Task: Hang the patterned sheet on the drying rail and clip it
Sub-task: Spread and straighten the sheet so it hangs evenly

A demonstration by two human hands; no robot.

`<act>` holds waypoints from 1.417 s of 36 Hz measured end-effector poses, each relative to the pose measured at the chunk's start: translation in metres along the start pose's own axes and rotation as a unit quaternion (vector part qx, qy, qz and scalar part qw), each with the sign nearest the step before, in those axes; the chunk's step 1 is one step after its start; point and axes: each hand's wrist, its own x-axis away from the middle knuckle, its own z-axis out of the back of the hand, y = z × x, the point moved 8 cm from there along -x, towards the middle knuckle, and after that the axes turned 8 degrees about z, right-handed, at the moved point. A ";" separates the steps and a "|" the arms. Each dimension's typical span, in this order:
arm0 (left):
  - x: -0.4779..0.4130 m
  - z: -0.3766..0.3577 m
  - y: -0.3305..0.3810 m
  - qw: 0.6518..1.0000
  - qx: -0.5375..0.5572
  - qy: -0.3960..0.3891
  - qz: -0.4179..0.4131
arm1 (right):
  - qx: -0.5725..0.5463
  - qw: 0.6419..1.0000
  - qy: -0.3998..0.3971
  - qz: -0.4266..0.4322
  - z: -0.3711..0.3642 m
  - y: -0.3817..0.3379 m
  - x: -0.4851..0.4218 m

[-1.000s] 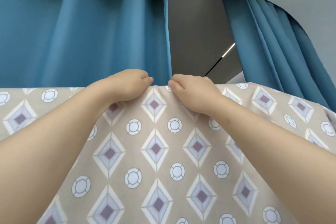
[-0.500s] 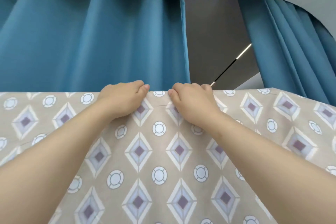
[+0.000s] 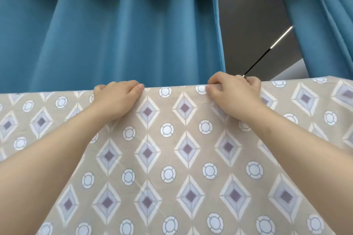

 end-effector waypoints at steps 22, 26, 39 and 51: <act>-0.043 0.024 -0.047 0.988 0.001 -0.123 -0.097 | 0.064 0.997 -0.002 -0.045 -0.039 -0.147 -0.048; -0.031 0.047 -0.063 0.994 0.022 -0.003 -0.103 | 0.064 0.997 -0.032 0.015 -0.053 -0.175 -0.045; -0.055 0.035 -0.125 0.990 -0.050 -0.134 -0.002 | 0.088 0.994 -0.069 -0.005 -0.066 -0.187 -0.060; -0.043 0.059 -0.193 0.993 -0.087 0.027 0.079 | 0.107 0.993 -0.044 0.023 -0.087 -0.199 -0.064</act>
